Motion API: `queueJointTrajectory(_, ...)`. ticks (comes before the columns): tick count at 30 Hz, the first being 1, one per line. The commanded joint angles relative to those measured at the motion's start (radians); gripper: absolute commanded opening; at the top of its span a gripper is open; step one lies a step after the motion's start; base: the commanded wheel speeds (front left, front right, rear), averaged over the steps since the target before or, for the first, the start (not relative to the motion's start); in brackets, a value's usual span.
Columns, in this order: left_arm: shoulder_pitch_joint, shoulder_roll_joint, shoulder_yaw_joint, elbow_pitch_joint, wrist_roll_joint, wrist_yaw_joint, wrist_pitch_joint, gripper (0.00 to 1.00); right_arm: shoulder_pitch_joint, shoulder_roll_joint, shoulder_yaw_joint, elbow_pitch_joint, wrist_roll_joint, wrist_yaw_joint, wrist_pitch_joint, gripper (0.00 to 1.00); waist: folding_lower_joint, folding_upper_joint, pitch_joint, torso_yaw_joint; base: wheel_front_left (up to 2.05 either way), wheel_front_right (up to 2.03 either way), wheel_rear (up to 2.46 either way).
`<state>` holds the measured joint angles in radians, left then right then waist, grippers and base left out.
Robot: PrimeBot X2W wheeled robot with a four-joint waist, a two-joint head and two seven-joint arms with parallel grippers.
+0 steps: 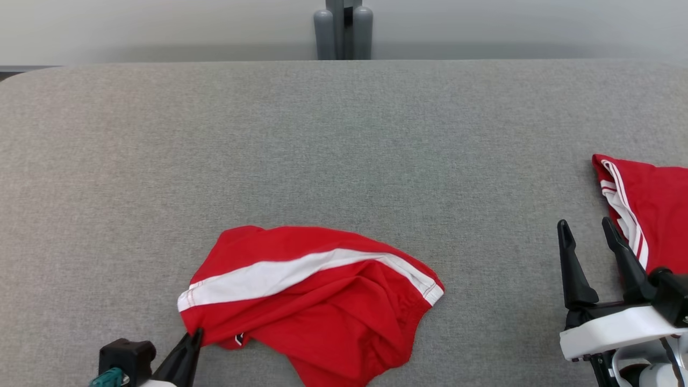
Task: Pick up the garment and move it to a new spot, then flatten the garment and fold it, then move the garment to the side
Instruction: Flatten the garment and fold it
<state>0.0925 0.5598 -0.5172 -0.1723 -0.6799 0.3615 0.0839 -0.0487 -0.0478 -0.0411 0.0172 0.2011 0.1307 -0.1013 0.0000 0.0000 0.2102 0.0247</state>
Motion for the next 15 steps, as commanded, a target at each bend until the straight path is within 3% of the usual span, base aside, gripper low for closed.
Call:
queueJointTrajectory(1, 0.007, 0.006, 0.009, 0.011, -0.002, 0.006, -0.011, 0.0, 0.014, -0.006, -0.004, -0.001, -0.005, 0.0, 0.007, 1.0, 0.0, 0.0, -0.005, 0.007, 0.0, 0.0, 0.0)
queueJointTrajectory(5, 0.019, -0.024, 0.03, 0.045, -0.032, 0.003, -0.051, 0.0, 0.015, -0.006, -0.006, -0.009, -0.004, 0.0, 0.015, 1.0, 0.0, 0.0, -0.016, 0.013, 0.0, 0.0, 0.0)
queueJointTrajectory(6, 0.021, -0.035, 0.036, 0.053, -0.038, 0.005, -0.064, 0.31, 0.015, -0.006, -0.006, -0.01, -0.003, 0.0, 0.013, 1.0, 0.0, 0.0, -0.019, 0.012, 0.0, 0.0, 0.0)
queueJointTrajectory(7, 0.019, -0.041, 0.045, 0.062, -0.038, 0.01, -0.078, 1.0, 0.016, -0.006, -0.007, -0.01, -0.002, 0.0, 0.012, 1.0, 0.0, 0.0, -0.024, 0.01, 0.0, 0.0, 0.0)
queueJointTrajectory(15, -0.021, -0.086, 0.138, 0.058, -0.038, 0.038, -0.228, 1.0, 0.024, -0.006, -0.035, -0.024, -0.007, 0.0, 0.009, 1.0, 0.0, 0.0, -0.065, -0.013, 0.0, 0.0, 0.0)
